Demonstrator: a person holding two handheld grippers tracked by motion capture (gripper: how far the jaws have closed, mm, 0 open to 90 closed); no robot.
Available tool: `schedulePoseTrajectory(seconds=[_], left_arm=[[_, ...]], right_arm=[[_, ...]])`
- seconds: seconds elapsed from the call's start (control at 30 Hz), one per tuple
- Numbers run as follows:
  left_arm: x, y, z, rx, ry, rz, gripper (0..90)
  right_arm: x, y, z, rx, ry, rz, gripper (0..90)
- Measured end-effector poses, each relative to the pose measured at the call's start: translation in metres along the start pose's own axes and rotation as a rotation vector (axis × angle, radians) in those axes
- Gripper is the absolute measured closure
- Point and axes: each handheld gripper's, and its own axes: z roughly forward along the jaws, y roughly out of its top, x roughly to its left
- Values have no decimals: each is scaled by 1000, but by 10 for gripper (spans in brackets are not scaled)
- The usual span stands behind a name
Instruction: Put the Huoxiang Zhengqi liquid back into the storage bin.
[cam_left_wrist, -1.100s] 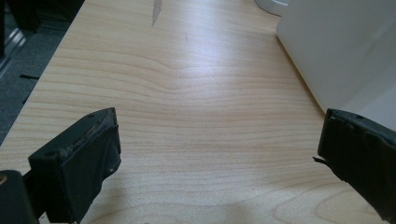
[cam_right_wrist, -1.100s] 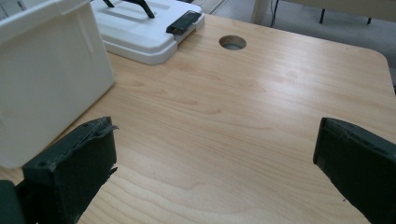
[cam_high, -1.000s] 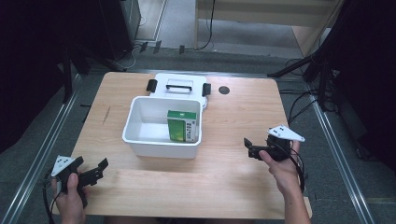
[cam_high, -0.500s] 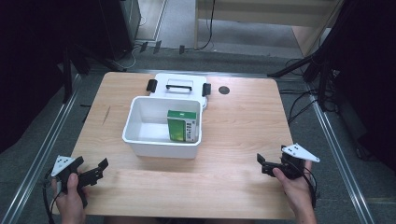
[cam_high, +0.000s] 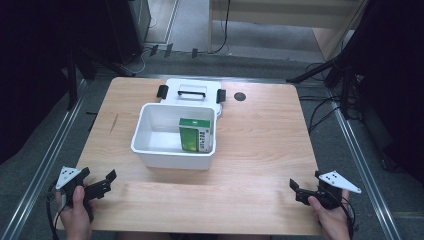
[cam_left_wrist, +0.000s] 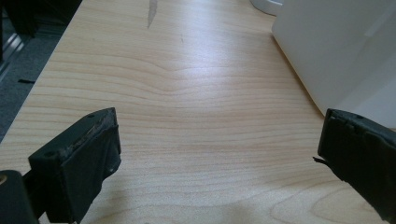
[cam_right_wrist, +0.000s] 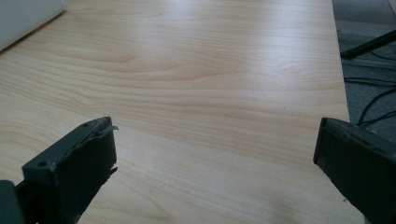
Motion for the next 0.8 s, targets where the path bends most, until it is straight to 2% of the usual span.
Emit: schedulePoseTrajectory(seconds=[0.13, 0.23, 0.27, 0.33, 0.47, 0.7, 0.8], left_arm=[[0, 0, 0, 4, 1, 6, 0], [0, 0, 0, 7, 2, 6, 0], [-1, 0, 1, 7, 0, 8, 0], [-1, 0, 1, 9, 2, 12, 0], [-2, 0, 1, 10, 4, 13, 0], [-1, 0, 1, 11, -5, 5, 0], [-1, 0, 1, 12, -5, 5, 0]], right_arm=[[-4, -11, -2, -40, 18, 36, 0], [-5, -11, -3, -52, 27, 49, 0], [-7, -11, -6, -89, 42, 89, 0], [-7, -14, -5, -102, 60, 130, 0], [-1, -15, -3, -90, 34, 85, 0], [0, -14, -1, -68, 17, 94, 0], [0, -14, 0, -63, 15, 82, 0]])
